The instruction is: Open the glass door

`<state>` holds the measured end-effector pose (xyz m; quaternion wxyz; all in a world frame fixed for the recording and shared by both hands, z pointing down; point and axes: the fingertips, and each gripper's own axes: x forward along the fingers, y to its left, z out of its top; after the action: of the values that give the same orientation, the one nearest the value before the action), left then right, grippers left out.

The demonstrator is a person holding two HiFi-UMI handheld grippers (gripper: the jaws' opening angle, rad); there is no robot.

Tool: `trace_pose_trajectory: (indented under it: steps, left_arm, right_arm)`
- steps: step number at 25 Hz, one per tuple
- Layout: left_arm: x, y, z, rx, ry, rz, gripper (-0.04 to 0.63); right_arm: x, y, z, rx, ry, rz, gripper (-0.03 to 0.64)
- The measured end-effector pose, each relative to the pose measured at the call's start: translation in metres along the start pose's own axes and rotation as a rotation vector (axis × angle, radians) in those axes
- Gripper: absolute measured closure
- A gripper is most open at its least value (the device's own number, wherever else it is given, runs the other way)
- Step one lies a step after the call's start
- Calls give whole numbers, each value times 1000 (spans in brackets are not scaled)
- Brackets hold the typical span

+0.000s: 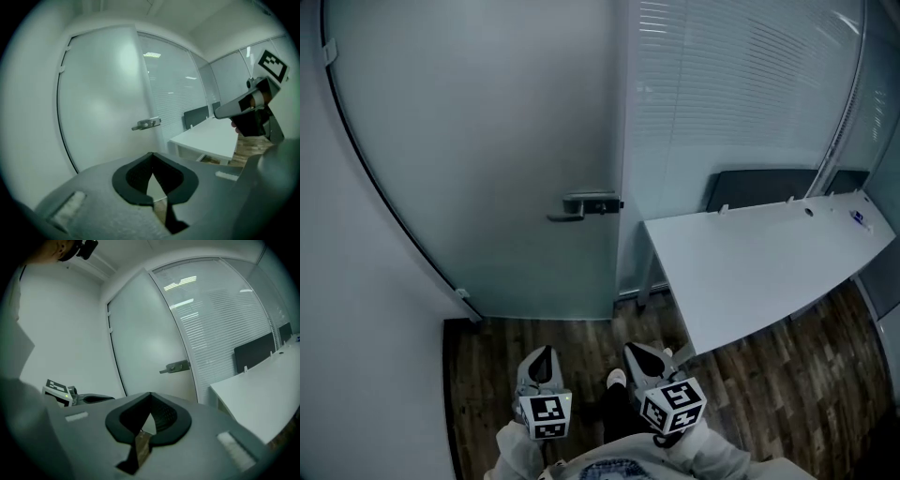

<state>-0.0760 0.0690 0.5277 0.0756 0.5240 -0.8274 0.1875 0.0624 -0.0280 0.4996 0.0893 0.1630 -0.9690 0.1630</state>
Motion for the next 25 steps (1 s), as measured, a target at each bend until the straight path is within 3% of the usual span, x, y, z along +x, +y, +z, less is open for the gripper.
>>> trace_pose_trajectory:
  steps: [4,10,18,25]
  left_arm:
    - [-79,-16,-4,-9,-26,-8,594]
    - [-145,-43,-7,-111,-31,-58,594]
    - [-176,-110,4,-104,-44,-97,594]
    - [-178,-129,7,-131,-20,-30,594]
  right_arm:
    - [-52,45,-11,-9,-6,5,611]
    - [-116,82,-6,-41,-34,-5,611]
    - [-165,70,-20,-68,-15,-6,612]
    - [-175,57,-27,-43,7,36,612]
